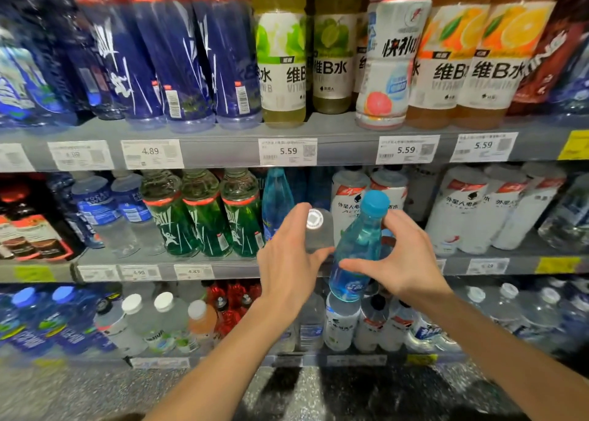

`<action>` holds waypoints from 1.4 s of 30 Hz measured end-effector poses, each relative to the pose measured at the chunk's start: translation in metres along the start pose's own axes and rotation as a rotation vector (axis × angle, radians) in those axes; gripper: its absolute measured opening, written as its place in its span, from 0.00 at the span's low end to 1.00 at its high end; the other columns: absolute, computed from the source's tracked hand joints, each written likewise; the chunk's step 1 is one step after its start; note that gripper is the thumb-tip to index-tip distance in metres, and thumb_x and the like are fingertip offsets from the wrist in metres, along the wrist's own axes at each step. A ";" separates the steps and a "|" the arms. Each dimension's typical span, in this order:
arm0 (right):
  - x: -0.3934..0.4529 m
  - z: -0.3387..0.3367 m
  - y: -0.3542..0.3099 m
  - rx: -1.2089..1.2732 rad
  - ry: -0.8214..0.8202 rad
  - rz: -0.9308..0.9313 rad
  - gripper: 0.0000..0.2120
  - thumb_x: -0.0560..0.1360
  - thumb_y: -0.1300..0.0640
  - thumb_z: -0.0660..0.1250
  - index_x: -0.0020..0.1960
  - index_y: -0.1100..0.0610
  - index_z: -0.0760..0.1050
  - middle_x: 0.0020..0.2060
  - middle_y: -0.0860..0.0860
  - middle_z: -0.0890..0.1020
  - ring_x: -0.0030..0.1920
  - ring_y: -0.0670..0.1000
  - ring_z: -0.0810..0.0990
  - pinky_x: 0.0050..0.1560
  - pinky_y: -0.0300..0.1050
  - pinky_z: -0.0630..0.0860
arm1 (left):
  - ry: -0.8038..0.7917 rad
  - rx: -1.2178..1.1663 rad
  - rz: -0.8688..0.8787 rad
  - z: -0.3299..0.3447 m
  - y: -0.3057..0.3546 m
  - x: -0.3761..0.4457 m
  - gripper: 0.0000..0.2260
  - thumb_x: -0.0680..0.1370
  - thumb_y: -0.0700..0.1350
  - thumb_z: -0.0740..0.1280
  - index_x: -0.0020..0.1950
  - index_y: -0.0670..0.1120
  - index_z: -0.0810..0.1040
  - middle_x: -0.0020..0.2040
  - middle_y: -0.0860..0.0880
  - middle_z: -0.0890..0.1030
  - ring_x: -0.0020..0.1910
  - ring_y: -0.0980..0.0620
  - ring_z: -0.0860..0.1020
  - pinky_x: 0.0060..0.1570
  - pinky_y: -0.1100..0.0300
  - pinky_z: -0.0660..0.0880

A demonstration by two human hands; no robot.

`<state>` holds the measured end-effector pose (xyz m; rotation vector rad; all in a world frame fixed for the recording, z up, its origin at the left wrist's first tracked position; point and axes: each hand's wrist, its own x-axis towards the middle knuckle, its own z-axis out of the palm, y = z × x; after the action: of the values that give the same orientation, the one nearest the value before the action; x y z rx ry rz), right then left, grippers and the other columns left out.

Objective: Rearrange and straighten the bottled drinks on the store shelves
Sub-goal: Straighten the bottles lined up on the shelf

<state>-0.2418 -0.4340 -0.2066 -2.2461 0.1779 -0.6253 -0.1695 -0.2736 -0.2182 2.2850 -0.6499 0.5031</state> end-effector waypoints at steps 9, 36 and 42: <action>0.011 -0.005 -0.009 -0.038 0.033 -0.094 0.25 0.61 0.49 0.83 0.53 0.50 0.77 0.48 0.44 0.79 0.53 0.38 0.76 0.49 0.23 0.68 | 0.076 -0.154 0.123 -0.032 -0.020 -0.006 0.30 0.65 0.59 0.79 0.62 0.50 0.75 0.55 0.57 0.78 0.56 0.52 0.74 0.56 0.57 0.69; 0.070 0.070 -0.046 -0.528 0.037 0.137 0.30 0.70 0.44 0.77 0.53 0.56 0.59 0.34 0.51 0.72 0.39 0.60 0.75 0.36 0.50 0.69 | 0.128 -0.547 -0.124 -0.098 -0.076 -0.018 0.29 0.62 0.45 0.84 0.59 0.53 0.78 0.52 0.61 0.82 0.55 0.62 0.79 0.50 0.74 0.73; 0.092 0.067 -0.055 -0.513 -0.017 0.211 0.18 0.78 0.52 0.69 0.40 0.58 0.63 0.43 0.59 0.75 0.48 0.64 0.78 0.42 0.50 0.68 | 0.141 -0.637 -0.153 -0.109 -0.064 -0.007 0.29 0.61 0.42 0.84 0.59 0.52 0.80 0.52 0.59 0.84 0.53 0.63 0.80 0.50 0.71 0.75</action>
<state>-0.1329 -0.3816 -0.1705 -2.6699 0.6181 -0.4833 -0.1563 -0.1532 -0.1806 1.6646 -0.4730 0.3192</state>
